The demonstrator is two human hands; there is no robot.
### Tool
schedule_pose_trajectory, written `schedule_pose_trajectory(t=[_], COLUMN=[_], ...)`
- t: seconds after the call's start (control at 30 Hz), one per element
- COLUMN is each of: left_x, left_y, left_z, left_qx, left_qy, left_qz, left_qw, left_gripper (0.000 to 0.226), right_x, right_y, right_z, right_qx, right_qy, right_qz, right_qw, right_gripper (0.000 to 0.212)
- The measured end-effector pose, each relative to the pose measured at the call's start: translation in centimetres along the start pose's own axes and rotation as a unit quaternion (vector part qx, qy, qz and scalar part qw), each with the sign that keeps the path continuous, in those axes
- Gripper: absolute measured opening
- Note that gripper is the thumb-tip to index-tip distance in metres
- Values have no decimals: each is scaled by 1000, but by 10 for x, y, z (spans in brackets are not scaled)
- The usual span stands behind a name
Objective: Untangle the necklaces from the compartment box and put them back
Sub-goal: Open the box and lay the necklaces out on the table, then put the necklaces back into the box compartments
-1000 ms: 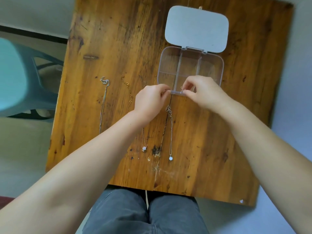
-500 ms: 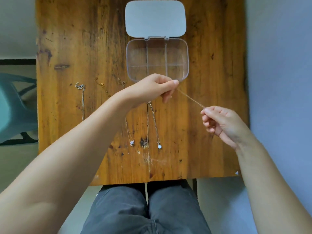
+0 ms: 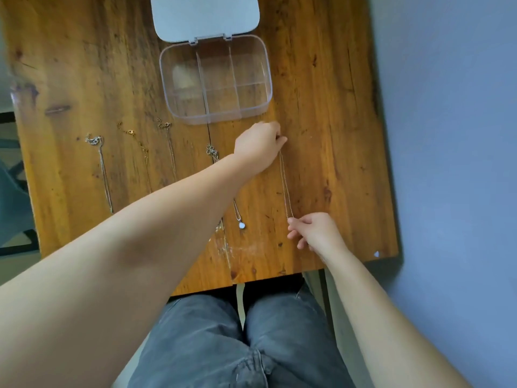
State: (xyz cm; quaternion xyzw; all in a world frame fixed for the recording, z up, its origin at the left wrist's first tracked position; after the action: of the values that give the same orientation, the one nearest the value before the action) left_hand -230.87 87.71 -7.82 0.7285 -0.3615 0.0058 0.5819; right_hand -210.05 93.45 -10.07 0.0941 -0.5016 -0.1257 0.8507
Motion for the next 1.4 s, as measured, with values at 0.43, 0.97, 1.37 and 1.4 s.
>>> schedule_pose_trajectory(t=[0.43,0.97,1.37,1.4], left_x=[229,244,216,199], left_y=[-8,-21,91,101], left_z=[205,252,260,251], left_qx=[146,157,339,344], left_qy=[280,378,292,268], left_qz=[-168,-193,-345,-343], left_qw=[934,892,825,832], left_gripper=[18,15,11,10], right_x=[1,40,25,23], right_y=[-98,-304,-174,-152], right_z=[148,187,282,287], right_qx=[163,432,117,39], right_qy=[232,498,352,322], right_qz=[95,272,185,188], right_qw=[954,701,910,927], right_gripper=[26,41,11,13])
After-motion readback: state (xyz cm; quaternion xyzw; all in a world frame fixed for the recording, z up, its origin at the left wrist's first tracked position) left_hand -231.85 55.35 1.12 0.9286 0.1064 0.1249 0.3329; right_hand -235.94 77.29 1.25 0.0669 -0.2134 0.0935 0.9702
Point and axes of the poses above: each hand's wrist, its own x-axis away from the middle knuckle, its own y-axis out of the back of the hand, z = x × y, the point moved 7 cm from there along -x, towards the middle knuckle, and after that the axes turned 10 degrees about -x, right-handed, at the moved point
